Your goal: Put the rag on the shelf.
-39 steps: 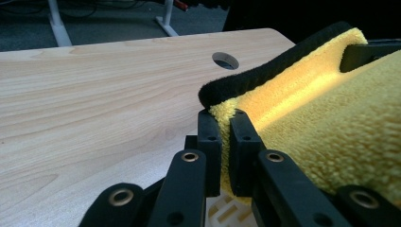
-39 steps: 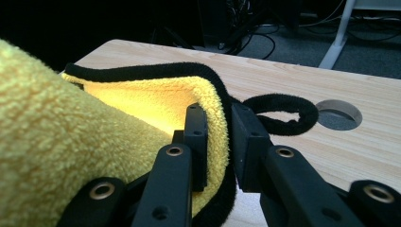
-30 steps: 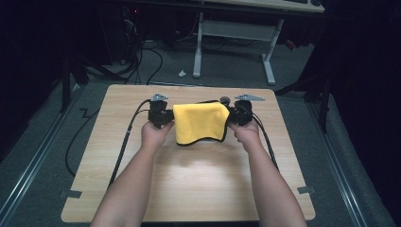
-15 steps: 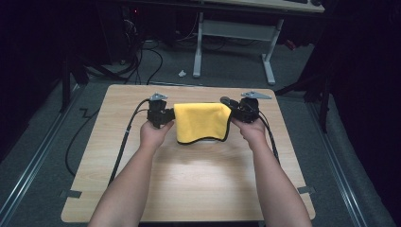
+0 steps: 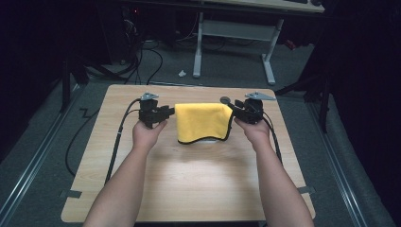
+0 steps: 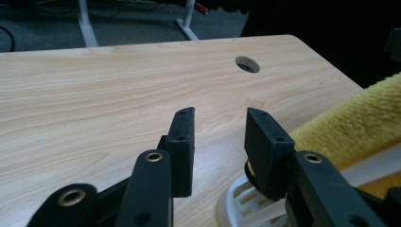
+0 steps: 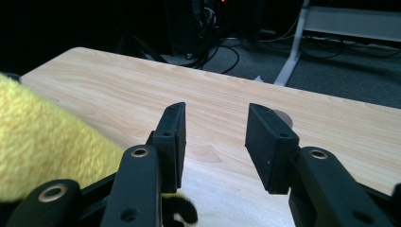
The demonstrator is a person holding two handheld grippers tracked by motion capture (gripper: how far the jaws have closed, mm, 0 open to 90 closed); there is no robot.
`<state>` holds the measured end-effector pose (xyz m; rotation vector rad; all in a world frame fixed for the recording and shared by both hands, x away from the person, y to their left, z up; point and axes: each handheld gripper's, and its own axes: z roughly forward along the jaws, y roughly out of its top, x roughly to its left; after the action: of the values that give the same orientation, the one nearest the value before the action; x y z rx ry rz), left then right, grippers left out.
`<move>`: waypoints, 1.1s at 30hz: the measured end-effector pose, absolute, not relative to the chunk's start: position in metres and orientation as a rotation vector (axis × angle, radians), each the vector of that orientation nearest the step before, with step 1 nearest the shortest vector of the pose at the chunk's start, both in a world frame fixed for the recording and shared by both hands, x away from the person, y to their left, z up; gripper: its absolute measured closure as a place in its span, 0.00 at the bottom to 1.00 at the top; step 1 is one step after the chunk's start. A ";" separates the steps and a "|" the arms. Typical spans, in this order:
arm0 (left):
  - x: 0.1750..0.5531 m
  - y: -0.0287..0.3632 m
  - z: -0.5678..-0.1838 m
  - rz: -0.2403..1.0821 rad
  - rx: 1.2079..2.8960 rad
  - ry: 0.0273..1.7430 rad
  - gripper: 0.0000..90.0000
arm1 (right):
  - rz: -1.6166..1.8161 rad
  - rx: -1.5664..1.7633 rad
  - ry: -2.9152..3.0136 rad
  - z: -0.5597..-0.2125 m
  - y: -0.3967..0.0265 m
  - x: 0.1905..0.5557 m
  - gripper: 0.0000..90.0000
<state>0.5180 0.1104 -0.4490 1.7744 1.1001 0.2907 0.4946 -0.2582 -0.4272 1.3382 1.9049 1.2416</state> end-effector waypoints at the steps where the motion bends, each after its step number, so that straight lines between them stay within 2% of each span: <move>1: 0.516 0.113 -0.448 0.303 1.780 1.101 0.70 | 1.239 1.337 1.903 -0.427 -0.259 0.494 0.65; 9: 0.503 0.134 -0.444 0.346 1.765 1.113 0.67 | 1.204 1.306 1.899 -0.422 -0.262 0.479 0.63; 18: 0.472 0.159 -0.449 0.420 1.771 1.097 0.64 | 1.213 1.303 1.868 -0.426 -0.273 0.446 0.59; 25: 0.426 0.172 -0.469 0.411 1.797 1.046 0.60 | 1.201 1.226 1.874 -0.434 -0.274 0.405 0.55; 33: 0.359 0.186 -0.498 0.412 1.819 1.020 0.56 | 1.192 1.113 1.870 -0.450 -0.269 0.342 0.58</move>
<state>0.3591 0.1862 -0.4979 1.8195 1.0202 0.4116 0.3422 -0.2686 -0.4502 1.1130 1.8696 1.1919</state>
